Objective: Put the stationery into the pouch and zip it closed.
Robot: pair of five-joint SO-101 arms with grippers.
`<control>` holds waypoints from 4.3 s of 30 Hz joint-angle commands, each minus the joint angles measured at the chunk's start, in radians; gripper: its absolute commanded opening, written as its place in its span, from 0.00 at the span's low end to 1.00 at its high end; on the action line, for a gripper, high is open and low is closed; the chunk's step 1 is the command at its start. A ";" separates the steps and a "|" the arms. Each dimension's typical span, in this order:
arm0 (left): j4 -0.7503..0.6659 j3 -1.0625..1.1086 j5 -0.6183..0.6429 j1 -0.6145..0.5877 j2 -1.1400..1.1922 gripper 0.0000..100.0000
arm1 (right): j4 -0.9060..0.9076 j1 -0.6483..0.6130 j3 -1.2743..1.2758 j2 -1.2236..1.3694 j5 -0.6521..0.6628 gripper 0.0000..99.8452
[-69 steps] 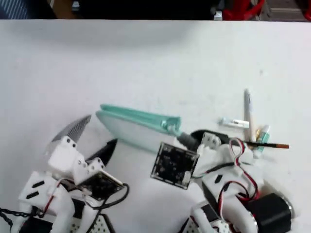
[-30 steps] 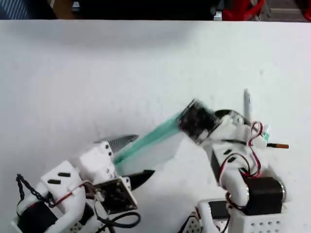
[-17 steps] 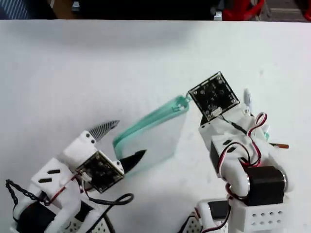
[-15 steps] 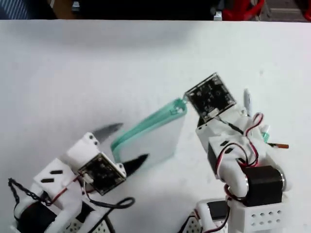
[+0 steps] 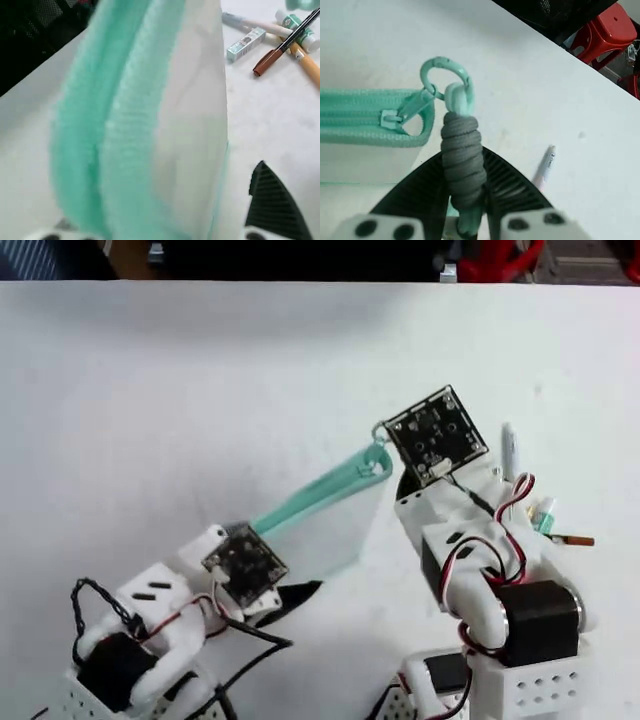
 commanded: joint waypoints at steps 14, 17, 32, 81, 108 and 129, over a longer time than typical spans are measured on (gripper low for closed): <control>-0.230 -0.002 0.161 -0.015 0.016 0.03 | -0.036 -0.048 -0.066 0.007 -0.097 0.02; -0.262 -0.003 0.124 -0.015 0.016 0.02 | -0.005 -0.110 -0.114 0.045 -0.121 0.02; -0.468 -0.118 0.075 -0.088 0.214 0.02 | 0.042 -0.219 -0.448 0.355 -0.180 0.02; -0.546 0.074 0.175 -0.094 0.245 0.02 | 0.236 -0.231 -0.778 0.633 -0.196 0.27; -0.546 0.077 0.330 -0.099 0.240 0.16 | -0.050 -0.199 -0.405 0.527 -0.057 0.01; -0.344 0.026 0.385 -0.148 -0.045 0.10 | -0.059 -0.061 -0.261 0.464 -0.129 0.02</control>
